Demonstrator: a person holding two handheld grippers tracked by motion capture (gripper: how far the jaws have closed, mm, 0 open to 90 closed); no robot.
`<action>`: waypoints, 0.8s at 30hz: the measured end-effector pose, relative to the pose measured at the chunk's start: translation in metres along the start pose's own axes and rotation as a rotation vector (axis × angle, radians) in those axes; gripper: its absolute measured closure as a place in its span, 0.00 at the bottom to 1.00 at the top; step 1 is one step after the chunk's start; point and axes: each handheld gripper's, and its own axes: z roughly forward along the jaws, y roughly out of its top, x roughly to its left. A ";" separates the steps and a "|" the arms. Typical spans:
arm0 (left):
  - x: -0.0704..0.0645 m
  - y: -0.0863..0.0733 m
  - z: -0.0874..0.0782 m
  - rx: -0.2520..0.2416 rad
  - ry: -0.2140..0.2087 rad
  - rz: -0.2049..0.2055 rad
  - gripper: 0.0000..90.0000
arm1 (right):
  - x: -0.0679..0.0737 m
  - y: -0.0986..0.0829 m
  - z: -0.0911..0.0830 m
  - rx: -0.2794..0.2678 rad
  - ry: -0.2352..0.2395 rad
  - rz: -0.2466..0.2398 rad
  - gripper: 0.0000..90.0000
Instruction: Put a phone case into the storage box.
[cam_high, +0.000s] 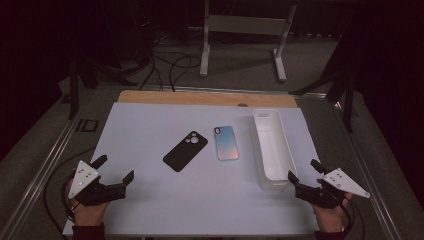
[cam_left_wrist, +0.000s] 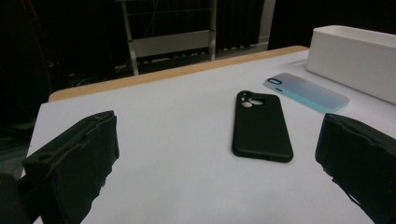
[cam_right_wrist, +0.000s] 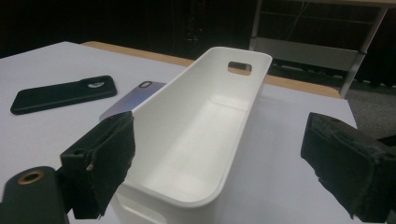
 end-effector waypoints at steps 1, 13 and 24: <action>0.000 0.000 0.000 0.002 0.002 0.002 0.00 | 0.000 0.000 0.000 0.002 -0.004 -0.002 0.11; -0.004 0.003 0.004 0.018 -0.007 0.004 0.00 | 0.000 0.000 -0.002 -0.005 -0.010 0.005 0.11; -0.014 0.018 0.018 0.036 -0.041 0.004 0.01 | 0.000 0.000 -0.001 -0.008 -0.007 0.010 0.11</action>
